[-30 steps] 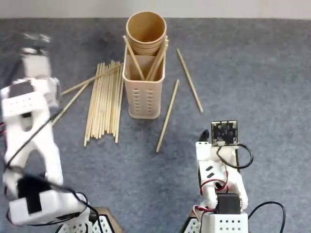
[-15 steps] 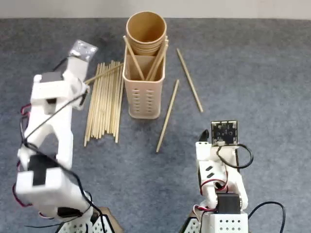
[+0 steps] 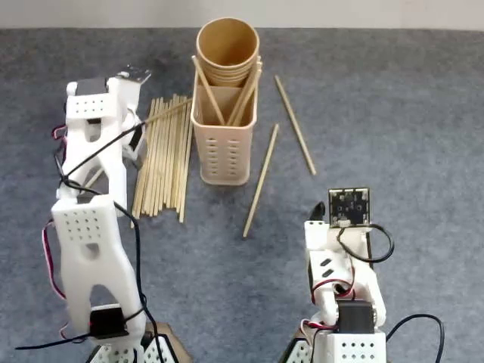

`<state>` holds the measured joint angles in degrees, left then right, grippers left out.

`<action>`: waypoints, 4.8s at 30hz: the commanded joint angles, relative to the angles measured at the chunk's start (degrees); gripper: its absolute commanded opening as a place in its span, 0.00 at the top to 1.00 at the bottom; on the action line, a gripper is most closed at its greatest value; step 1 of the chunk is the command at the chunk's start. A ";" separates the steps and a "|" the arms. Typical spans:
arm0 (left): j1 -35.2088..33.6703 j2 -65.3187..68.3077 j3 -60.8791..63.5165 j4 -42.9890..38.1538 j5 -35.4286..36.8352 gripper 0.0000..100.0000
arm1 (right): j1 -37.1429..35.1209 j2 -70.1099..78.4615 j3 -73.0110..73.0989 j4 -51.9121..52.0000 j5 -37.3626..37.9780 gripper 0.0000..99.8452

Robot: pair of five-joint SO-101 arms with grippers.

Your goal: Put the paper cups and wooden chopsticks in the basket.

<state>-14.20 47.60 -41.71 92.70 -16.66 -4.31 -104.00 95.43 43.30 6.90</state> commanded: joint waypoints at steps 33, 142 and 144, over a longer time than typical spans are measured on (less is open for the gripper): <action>3.74 7.60 -2.07 -1.93 2.37 1.00 | 0.48 -1.10 7.52 0.04 0.79 0.79; 8.84 -80.84 58.15 -56.35 22.68 0.82 | 0.48 -1.10 7.69 0.04 0.79 0.79; 4.09 -82.95 58.51 -56.00 22.77 0.82 | 0.48 -1.10 7.69 0.04 0.79 0.79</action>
<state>-4.00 -31.34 17.54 37.14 5.58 -4.31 -104.18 95.43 43.30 6.90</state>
